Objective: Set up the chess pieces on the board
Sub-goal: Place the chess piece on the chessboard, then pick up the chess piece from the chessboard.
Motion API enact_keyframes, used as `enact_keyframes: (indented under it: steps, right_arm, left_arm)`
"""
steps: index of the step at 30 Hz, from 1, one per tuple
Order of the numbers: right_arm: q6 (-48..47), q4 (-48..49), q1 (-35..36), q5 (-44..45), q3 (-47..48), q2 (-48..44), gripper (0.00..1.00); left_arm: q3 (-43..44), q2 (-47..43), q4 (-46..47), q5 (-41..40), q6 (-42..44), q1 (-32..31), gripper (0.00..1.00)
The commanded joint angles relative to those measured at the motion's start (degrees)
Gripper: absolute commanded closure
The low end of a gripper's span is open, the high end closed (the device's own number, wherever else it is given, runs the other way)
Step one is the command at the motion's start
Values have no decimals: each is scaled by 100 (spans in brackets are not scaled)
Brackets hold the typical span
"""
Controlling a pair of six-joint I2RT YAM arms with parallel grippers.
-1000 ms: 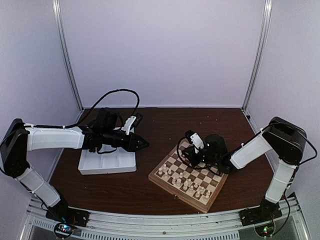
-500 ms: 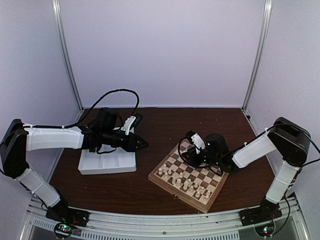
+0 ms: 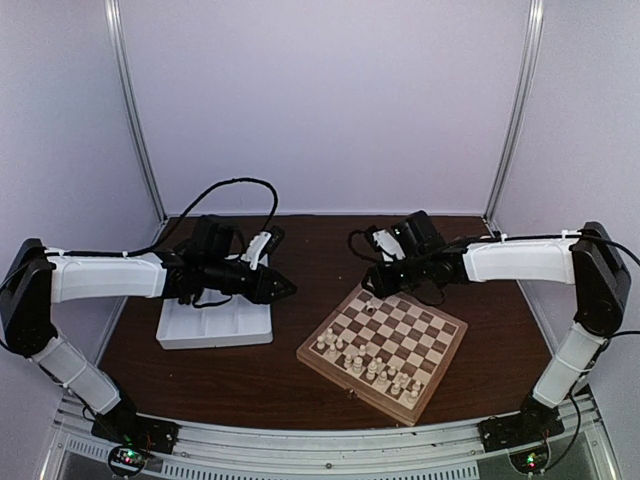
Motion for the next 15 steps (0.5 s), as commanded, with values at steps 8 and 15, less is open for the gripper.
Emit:
enact_keyframes:
  steps: [8, 15]
  right_arm:
    - [995, -3556, -60, 264, 2075, 964, 60]
    - [958, -4532, -80, 127, 3142, 1726, 61]
  left_arm:
    - [-54, -182, 202, 33, 75, 29, 71]
    - [-95, -244, 150, -19, 112, 29, 70]
